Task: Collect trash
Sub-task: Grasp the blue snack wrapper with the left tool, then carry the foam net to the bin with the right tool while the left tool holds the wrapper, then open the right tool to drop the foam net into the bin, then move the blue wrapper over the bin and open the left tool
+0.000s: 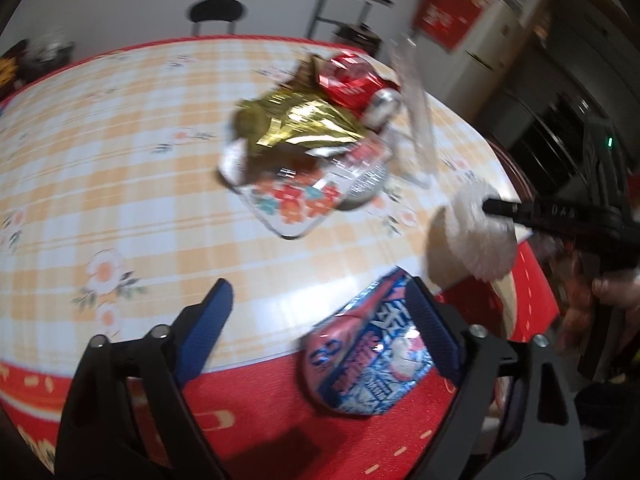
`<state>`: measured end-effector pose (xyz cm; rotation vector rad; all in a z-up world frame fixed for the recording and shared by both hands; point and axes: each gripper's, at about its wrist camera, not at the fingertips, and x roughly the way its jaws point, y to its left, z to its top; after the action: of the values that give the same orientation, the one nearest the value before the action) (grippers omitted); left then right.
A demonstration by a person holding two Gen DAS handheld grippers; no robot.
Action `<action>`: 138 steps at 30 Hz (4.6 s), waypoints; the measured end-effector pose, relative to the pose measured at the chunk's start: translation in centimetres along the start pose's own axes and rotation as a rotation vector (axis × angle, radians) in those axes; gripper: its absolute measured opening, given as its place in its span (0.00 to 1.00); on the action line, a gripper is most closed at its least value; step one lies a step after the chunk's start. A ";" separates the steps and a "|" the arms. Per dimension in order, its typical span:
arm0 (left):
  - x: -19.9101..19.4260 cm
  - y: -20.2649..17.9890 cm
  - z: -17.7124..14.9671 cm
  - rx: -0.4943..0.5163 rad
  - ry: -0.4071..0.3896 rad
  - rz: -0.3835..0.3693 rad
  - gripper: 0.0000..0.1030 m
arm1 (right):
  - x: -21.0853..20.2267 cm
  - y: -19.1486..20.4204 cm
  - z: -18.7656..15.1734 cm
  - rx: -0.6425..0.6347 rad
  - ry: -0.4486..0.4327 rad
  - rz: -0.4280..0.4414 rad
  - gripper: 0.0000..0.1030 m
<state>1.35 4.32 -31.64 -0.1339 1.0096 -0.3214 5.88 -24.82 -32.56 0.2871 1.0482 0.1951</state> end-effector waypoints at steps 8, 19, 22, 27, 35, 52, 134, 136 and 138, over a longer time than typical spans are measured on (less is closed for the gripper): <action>3.6 -2.1 0.8 0.174 0.130 -0.119 0.64 | -1.1 -0.4 -0.3 -0.029 -0.037 0.026 0.23; 7.3 -3.2 1.2 0.231 0.277 -0.222 0.56 | -1.6 -2.2 -0.6 0.015 -0.046 0.016 0.23; 7.9 -3.1 1.3 0.211 0.308 -0.241 0.47 | -1.8 -2.7 -0.6 0.026 -0.050 0.013 0.23; 7.3 -2.8 1.3 0.187 0.294 -0.274 0.19 | -2.3 -3.3 -0.4 0.038 -0.064 0.010 0.23; 2.9 -0.7 2.8 0.063 0.120 -0.202 0.08 | -2.8 -3.2 0.0 0.029 -0.087 0.017 0.23; -3.6 -0.3 3.4 -0.090 -0.146 -0.005 0.08 | -4.2 -1.6 0.8 -0.054 -0.149 0.053 0.23; 9.4 -40.0 23.8 0.114 -0.281 -0.119 0.08 | -20.8 -45.1 19.5 0.054 -0.498 -0.270 0.95; 10.9 -41.3 24.2 0.135 -0.257 -0.139 0.08 | -22.0 -46.3 18.5 0.070 -0.504 -0.292 0.95; 12.3 -42.4 24.5 0.157 -0.232 -0.152 0.08 | -22.9 -47.3 17.8 0.082 -0.506 -0.308 0.95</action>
<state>19.55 -40.72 -17.75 -0.1032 0.7428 -0.5101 11.32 -78.77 -20.81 0.2287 0.5864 -0.1931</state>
